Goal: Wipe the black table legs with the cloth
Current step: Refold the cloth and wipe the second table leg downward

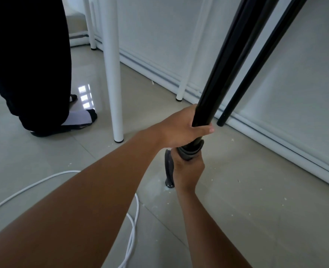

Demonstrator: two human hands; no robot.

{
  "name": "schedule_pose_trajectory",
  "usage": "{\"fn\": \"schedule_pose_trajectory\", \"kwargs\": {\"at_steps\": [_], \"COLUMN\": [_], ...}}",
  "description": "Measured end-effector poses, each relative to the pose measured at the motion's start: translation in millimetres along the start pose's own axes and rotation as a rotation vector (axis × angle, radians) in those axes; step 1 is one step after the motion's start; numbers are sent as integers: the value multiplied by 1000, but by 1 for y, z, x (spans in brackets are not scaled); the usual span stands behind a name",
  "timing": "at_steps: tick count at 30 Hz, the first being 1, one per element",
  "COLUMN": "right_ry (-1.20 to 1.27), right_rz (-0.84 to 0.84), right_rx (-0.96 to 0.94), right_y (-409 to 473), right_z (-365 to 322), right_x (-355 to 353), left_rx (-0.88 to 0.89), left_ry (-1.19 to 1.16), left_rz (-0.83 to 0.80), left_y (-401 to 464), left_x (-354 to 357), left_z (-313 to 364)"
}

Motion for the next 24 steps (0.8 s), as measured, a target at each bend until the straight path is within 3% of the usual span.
{"fn": "schedule_pose_trajectory", "kwargs": {"at_steps": [6, 10, 14, 20, 24], "right_ry": [-192, -308, -275, -27, -26], "right_rz": [-158, -277, -244, -47, -48], "right_rx": [266, 330, 214, -37, -22], "right_y": [-16, -15, -18, -1, 4], "right_z": [67, 88, 70, -5, -7], "right_x": [-8, -12, -15, -7, -2], "left_rx": [-3, -5, -4, -18, -22], "left_ry": [-2, -7, -6, -2, 3], "left_rz": [-12, -15, -18, 2, -1], "left_y": [2, 2, 1, 0, 0], "left_x": [3, 3, 3, 2, 1], "left_z": [-5, -5, -5, -4, -3]}}
Point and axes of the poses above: each hand's wrist, its own y-axis towards the middle knuckle, its own x-axis out of the palm, z = x × y, the point moved 5 cm from there along y, towards the middle knuckle, and after that the axes turned 2 degrees about y, right-handed, at the moved point
